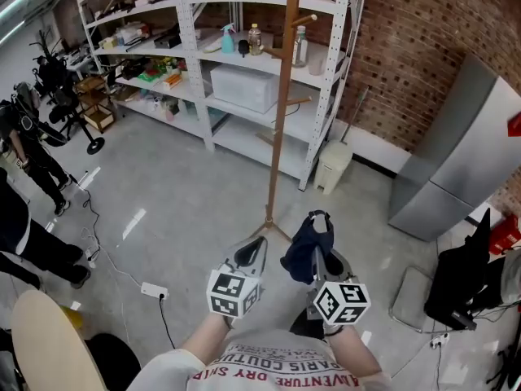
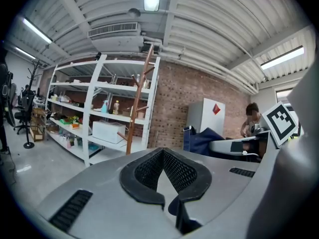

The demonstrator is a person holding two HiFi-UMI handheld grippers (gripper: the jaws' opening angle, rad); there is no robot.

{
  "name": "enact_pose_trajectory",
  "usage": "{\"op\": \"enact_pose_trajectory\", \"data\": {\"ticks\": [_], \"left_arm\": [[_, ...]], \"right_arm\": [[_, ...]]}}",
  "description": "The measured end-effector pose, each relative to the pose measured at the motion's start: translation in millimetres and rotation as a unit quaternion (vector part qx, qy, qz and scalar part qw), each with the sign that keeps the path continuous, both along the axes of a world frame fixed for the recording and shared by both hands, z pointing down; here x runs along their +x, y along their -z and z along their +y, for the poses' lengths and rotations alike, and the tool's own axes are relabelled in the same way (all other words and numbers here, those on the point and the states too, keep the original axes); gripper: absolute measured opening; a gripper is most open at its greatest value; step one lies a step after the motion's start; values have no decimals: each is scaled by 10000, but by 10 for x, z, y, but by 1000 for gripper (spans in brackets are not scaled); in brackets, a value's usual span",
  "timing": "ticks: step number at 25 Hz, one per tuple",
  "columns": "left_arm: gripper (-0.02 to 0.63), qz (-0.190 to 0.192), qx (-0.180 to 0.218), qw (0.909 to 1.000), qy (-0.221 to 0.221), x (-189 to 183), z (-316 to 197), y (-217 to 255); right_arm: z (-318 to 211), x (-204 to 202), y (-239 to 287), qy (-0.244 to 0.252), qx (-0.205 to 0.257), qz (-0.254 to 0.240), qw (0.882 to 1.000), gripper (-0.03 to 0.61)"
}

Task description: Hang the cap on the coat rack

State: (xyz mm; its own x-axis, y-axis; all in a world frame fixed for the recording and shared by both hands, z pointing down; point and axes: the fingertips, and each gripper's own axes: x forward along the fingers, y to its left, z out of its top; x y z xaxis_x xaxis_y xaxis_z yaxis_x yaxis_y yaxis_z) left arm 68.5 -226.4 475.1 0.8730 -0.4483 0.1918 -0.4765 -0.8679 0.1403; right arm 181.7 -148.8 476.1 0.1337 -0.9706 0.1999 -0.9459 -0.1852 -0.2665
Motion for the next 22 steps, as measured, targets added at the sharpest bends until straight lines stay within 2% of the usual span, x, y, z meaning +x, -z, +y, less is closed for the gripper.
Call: {"op": "enact_pose_trajectory", "data": {"ticks": [6,11,13,17,22], "left_arm": [[6,-47,62,9988,483,502,-395,1],[6,-178,442,9957,797,1115,-639,142],[6,-95,367,9942,1003,1327,-743,174],[6,23,353,9903,1346,1687,-918,236],[6,40,391,9839,1743,1915,-1086,298]], "right_arm": [[-535,548,-38,594,4,-27,9982,18],[-936,1112,33,1135,8,22,9935,18],[-1078,1330,79,1370,39,77,9905,18],[-1304,1745,239,1763,192,298,9837,18],[-1536,2060,470,2180,394,702,9726,18]]}}
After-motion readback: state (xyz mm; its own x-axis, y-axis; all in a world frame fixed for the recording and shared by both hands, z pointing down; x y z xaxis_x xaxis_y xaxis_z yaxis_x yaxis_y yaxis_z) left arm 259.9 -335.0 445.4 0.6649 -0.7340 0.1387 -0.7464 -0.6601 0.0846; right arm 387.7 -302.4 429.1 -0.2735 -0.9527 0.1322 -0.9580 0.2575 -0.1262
